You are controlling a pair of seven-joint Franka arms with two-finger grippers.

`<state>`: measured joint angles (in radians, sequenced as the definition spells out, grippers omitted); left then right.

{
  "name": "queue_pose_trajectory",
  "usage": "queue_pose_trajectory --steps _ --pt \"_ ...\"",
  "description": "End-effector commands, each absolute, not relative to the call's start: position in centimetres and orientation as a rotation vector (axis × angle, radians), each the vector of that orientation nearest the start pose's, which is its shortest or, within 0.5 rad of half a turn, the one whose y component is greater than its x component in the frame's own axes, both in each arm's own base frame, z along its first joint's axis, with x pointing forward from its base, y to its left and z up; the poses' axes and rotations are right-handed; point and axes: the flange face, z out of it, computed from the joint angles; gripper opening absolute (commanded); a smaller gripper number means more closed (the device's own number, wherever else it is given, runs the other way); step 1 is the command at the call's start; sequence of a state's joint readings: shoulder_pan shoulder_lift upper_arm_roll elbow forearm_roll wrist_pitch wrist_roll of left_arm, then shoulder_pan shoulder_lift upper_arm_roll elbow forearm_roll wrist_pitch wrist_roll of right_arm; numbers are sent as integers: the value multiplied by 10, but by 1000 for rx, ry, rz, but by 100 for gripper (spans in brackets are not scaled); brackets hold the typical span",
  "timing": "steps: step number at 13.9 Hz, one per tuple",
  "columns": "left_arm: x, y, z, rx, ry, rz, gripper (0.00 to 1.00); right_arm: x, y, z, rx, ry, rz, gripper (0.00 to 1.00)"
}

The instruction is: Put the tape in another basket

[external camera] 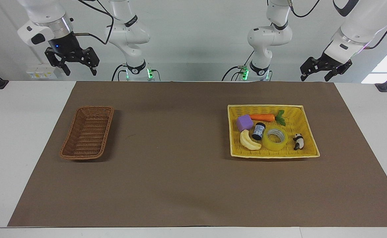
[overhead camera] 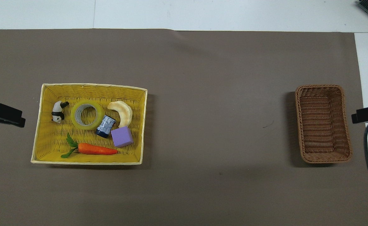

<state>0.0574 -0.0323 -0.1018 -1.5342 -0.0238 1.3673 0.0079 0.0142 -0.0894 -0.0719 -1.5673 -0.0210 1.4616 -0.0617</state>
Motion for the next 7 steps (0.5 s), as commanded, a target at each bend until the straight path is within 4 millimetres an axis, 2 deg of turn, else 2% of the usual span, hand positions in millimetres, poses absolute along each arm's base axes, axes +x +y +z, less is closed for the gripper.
queue_pose_trajectory --steps 1,7 --pt "517 -25 645 -3138 107 189 100 509 -38 664 -3152 -32 9 100" --pt "517 -24 644 -3138 95 191 100 509 -38 664 -3154 -32 9 100"
